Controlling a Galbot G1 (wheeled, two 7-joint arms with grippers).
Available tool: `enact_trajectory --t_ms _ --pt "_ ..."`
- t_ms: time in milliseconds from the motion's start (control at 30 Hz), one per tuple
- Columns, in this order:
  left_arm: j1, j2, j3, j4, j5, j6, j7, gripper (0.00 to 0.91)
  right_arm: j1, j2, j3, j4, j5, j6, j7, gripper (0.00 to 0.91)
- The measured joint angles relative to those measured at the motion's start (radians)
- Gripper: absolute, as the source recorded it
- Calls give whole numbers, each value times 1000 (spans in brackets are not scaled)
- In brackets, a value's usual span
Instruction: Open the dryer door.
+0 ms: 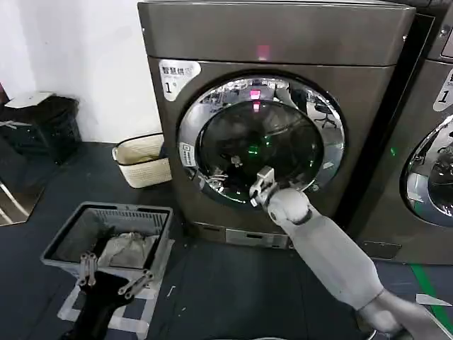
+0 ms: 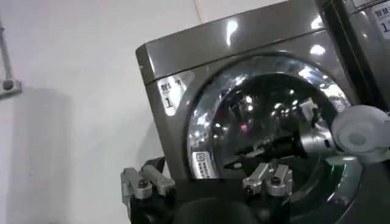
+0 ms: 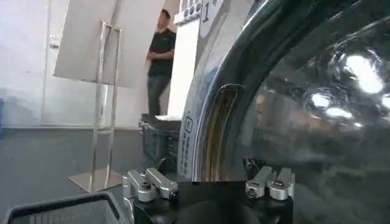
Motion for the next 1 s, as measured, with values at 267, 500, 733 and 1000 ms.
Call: enact_trajectory --t_ms 267,500,733,1000 --pt "0 -2 -2 0 0 0 1 907 34 53 -16 -66 -11 8 -8 907" --pt "-1 -5 -3 0 -1 0 1 907 68 91 -27 -118 -16 16 -21 907" --pt "0 -5 -2 0 -2 -1 1 907 97 107 -41 -157 -12 22 -48 907" --pt "0 -3 -2 4 -3 -1 2 907 106 100 -60 -156 55 33 -159 907"
